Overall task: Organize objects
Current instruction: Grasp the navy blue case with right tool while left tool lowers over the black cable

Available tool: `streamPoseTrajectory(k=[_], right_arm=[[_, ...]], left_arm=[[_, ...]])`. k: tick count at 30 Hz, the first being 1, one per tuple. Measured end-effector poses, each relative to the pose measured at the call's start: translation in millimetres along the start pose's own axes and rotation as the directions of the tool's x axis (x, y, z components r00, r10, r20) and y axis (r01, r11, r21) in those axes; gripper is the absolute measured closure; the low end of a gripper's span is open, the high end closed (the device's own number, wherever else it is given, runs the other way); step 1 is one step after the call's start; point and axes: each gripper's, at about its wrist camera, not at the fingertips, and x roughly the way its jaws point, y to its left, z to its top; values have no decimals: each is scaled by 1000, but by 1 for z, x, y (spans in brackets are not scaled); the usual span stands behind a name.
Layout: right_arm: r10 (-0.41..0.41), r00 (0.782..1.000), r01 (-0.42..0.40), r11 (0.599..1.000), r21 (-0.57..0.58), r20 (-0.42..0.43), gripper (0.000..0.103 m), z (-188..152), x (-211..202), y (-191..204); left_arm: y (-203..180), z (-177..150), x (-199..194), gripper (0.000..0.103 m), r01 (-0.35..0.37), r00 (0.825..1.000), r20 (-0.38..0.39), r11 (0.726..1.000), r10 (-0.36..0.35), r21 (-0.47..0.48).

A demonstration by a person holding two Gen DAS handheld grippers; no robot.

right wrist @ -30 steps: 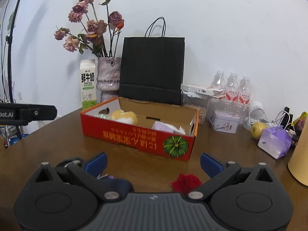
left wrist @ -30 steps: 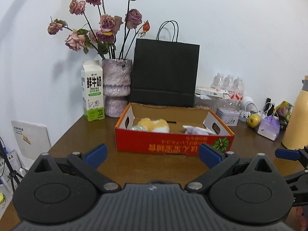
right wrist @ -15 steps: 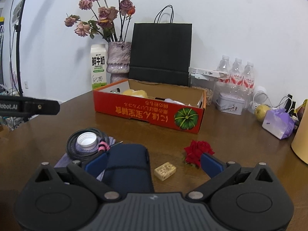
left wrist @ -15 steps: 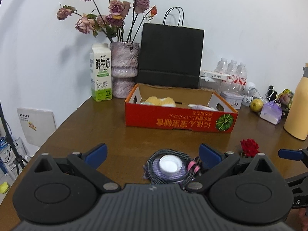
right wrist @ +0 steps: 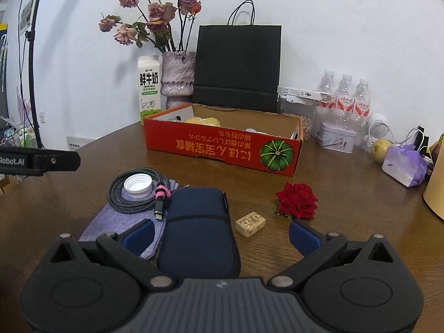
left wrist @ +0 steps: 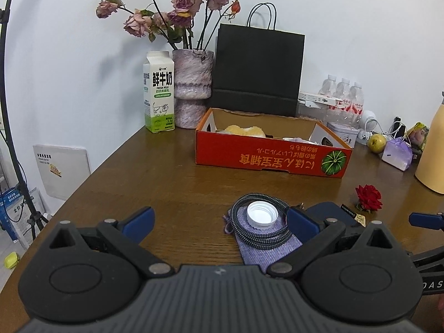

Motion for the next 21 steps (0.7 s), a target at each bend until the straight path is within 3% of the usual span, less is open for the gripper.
streamPoseTrajectory(k=[17, 21], right_arm=[[28, 998, -29, 1000, -4, -53, 0, -7, 11, 4], [33, 996, -36, 999, -29, -80, 5, -4, 22, 7]], left_arm=[[8, -11, 3, 0, 2, 999, -36, 1000, -2, 4], [10, -10, 6, 0, 3, 999, -40, 1000, -3, 2]])
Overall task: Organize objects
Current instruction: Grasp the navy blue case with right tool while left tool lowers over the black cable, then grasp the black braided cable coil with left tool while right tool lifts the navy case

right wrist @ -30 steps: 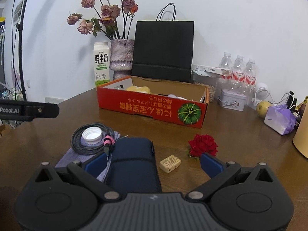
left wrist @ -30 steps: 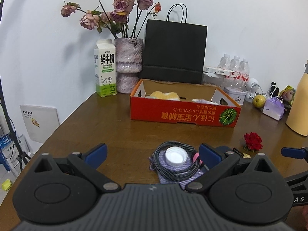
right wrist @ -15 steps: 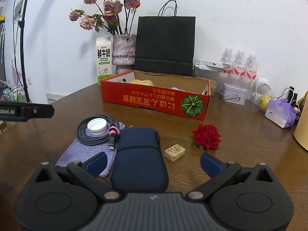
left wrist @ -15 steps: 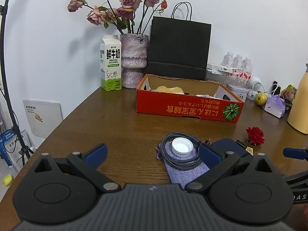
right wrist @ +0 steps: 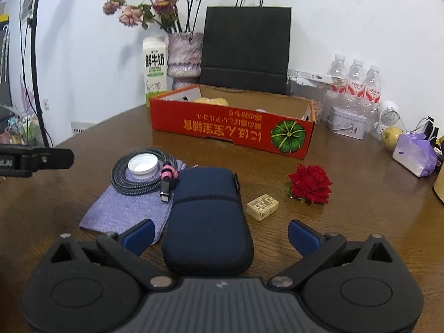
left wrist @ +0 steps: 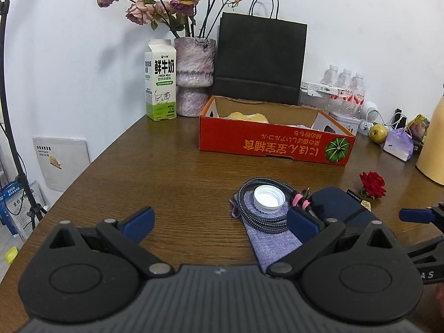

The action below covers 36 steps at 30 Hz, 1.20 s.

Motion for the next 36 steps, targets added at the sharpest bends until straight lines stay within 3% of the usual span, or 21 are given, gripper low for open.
streamPoseTrajectory(k=[3, 6, 12, 19, 30, 36], right_arm=[[17, 999, -17, 1000, -13, -35, 9, 6, 11, 2], [48, 994, -48, 999, -3, -98, 27, 10, 31, 1], [80, 990, -79, 997, 18, -118, 32, 17, 53, -1], [90, 995, -89, 996, 24, -52, 40, 13, 54, -3], [77, 992, -83, 995, 57, 95, 41, 15, 30, -19], [32, 991, -40, 997, 60, 132, 41, 15, 23, -35]], left_arm=[[1, 0, 2, 0, -3, 1000, -5, 1000, 3, -1], [1, 0, 3, 0, -6, 1000, -8, 1000, 6, -3], [2, 2, 8, 0, -11, 1000, -23, 1000, 11, 2], [-2, 11, 16, 0, -28, 999, -19, 1000, 28, 13], [-19, 17, 33, 0, -5, 999, -50, 999, 7, 43], [-29, 22, 46, 0, 30, 996, -84, 998, -25, 62]])
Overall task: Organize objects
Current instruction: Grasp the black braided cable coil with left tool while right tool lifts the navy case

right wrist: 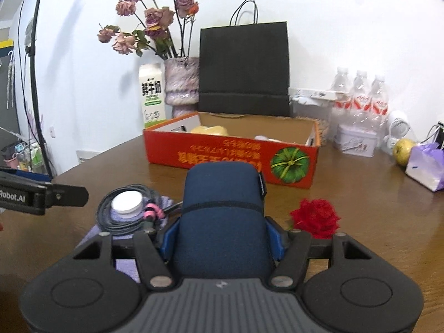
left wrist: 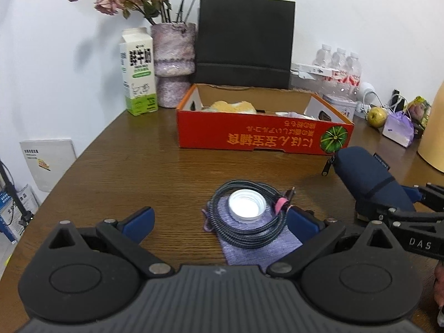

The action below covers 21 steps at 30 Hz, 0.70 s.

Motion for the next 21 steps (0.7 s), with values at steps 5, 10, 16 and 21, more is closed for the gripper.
streamPoseTrajectory(k=[5, 10, 16, 21], right_arm=[[-30, 999, 30, 1000, 2, 13, 41, 0, -2, -13], [-47, 999, 47, 999, 13, 20, 41, 1, -2, -26], [-57, 998, 57, 998, 25, 13, 41, 0, 0, -32], [-58, 998, 58, 998, 17, 19, 41, 0, 0, -30]], left_arm=[[-6, 8, 13, 0, 43, 998, -35, 999, -43, 5], [-10, 16, 30, 0, 78, 993, -93, 997, -79, -12], [-18, 22, 48, 0, 119, 983, -138, 993, -119, -8], [-28, 28, 73, 0, 101, 978, -186, 995, -98, 6]])
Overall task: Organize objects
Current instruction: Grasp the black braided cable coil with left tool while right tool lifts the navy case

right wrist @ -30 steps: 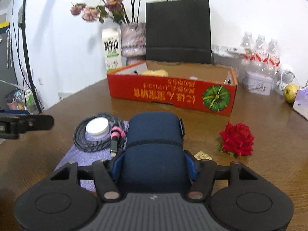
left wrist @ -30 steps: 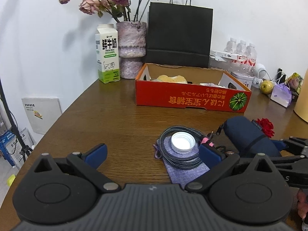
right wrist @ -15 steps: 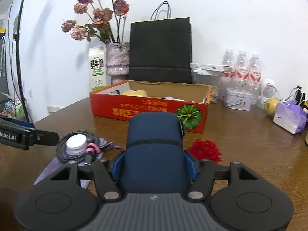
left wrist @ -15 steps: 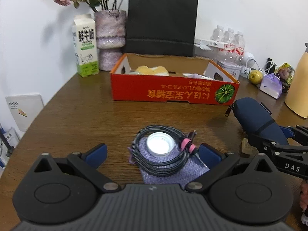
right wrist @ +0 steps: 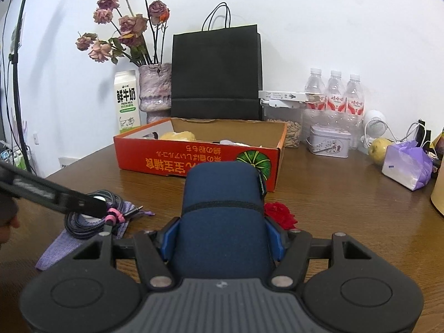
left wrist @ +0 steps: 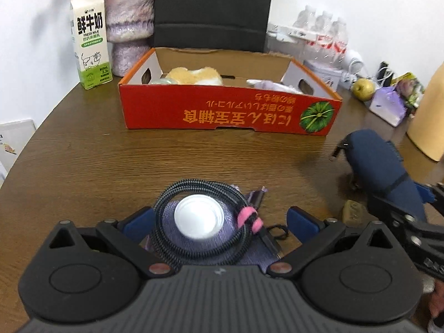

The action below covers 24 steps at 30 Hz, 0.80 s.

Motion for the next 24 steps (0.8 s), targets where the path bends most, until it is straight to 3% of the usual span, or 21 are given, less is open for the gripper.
streamPoseTrajectory(k=[12, 19, 24], right_arm=[[5, 1000, -5, 1000, -13, -4, 41, -1, 2, 5], [5, 1000, -5, 1000, -15, -1, 41, -1, 2, 5], [6, 1000, -6, 1000, -14, -2, 41, -1, 3, 5]], left_arm=[[-5, -7, 10, 0, -100, 995, 20, 993, 99, 55], [-2, -13, 21, 0, -87, 996, -32, 995, 89, 50], [2, -17, 20, 0, -79, 997, -18, 997, 80, 23]])
